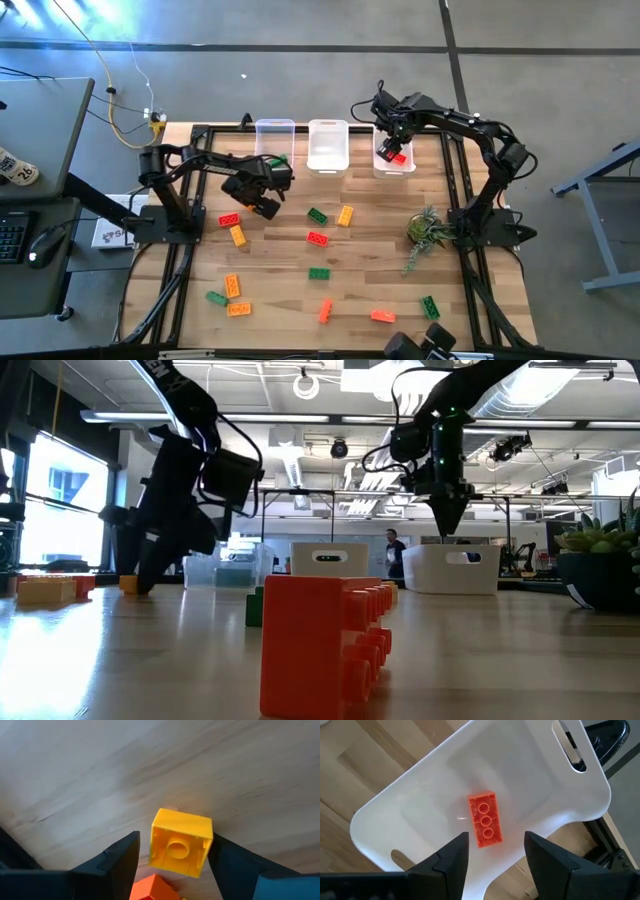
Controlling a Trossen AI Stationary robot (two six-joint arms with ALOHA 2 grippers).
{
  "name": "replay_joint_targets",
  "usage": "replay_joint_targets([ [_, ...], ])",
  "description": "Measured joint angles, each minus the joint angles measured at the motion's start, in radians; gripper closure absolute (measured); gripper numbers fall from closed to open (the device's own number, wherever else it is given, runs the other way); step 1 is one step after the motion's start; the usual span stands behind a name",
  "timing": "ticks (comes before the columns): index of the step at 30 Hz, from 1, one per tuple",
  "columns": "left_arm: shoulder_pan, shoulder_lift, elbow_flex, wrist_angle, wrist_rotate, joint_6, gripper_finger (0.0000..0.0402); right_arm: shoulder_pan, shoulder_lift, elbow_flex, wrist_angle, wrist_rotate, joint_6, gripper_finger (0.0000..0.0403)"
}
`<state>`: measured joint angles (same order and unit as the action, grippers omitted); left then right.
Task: Sort & place blocks by color
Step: Put the yellow game piece into the left white bin
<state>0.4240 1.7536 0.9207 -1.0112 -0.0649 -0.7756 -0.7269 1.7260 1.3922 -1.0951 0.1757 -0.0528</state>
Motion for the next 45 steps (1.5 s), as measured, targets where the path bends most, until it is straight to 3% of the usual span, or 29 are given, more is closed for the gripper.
replay_joint_targets([
  [6, 0.0, -0.009, -0.003, 0.026, 0.005, 0.022, 0.0216, 0.0, 0.0, 0.0, 0.005, 0.0, 0.002, 0.0224],
  [15, 0.001, -0.028, -0.004, 0.028, 0.024, 0.163, 0.0297, 0.0, 0.0, 0.0, -0.037, -0.006, 0.086, 0.0224],
  [20, 0.014, -0.087, 0.015, 0.059, 0.026, 0.233, 0.0297, 0.001, 0.0, 0.0, -0.063, -0.068, 0.141, 0.0224],
  [28, 0.082, -0.169, 0.111, 0.135, 0.038, 0.343, 0.0292, 0.003, 0.0, 0.002, -0.064, -0.28, 0.271, 0.0224],
  [34, 0.132, -0.176, 0.191, 0.274, 0.125, 0.425, 0.0291, 0.032, -0.04, 0.002, -0.048, -0.289, 0.34, 0.0224],
  [40, 0.167, -0.176, 0.206, 0.522, 0.233, 0.439, 0.029, 0.068, -0.11, 0.002, 0.002, -0.289, 0.419, 0.0224],
  [45, 0.19, -0.172, 0.206, 0.686, 0.237, 0.483, 0.029, 0.11, -0.138, 0.002, 0.039, -0.283, 0.49, 0.0224],
])
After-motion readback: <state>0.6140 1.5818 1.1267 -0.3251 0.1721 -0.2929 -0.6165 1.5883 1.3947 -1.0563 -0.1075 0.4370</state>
